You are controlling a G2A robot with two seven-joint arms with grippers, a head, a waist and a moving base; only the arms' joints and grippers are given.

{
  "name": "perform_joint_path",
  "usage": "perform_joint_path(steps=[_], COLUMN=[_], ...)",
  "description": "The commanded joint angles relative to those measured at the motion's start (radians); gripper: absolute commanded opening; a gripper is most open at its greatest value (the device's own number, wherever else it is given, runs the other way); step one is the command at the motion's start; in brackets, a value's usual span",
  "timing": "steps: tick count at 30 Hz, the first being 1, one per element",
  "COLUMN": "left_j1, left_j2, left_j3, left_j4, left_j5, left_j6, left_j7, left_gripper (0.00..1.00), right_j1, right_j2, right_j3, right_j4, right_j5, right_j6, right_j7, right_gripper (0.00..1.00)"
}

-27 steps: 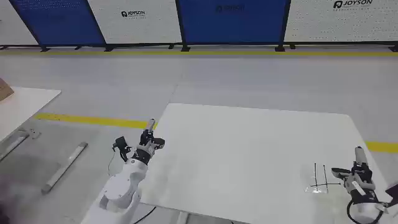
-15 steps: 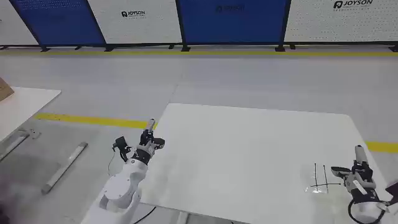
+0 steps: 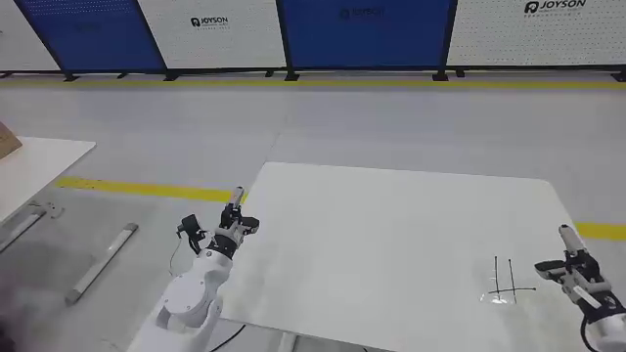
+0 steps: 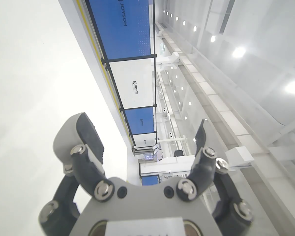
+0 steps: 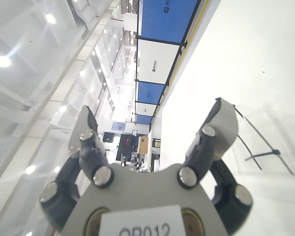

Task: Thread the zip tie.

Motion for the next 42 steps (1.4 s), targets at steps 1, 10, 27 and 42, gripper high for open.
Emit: perform_joint_path(steps=[1,10,27,42], left_j1=[0.000,0.000,0.000,0.000], left_j2=[0.000,0.000,0.000,0.000], left_j3=[0.000,0.000,0.000,0.000], left_j4=[0.000,0.000,0.000,0.000], left_j5=[0.000,0.000,0.000,0.000], left_j6=[0.000,0.000,0.000,0.000], left_j7=[0.000,0.000,0.000,0.000], left_gripper=[1.00,1.00,1.00,1.00], right_j1=[0.000,0.041,0.181,0.167], right_j2=[0.000,0.020,0.072,0.078], right_j3=[0.000,0.074,0.102,0.132], right_j4=[0.000,0.089,0.298,0.338], right_j5=[0.000,0.054,-0.133,-0.088], right_j6=[0.000,-0.010,0.022,-0.079], right_j7=[0.000,0.272,0.558,0.632], right_gripper=[1.00,1.00,1.00,1.00])
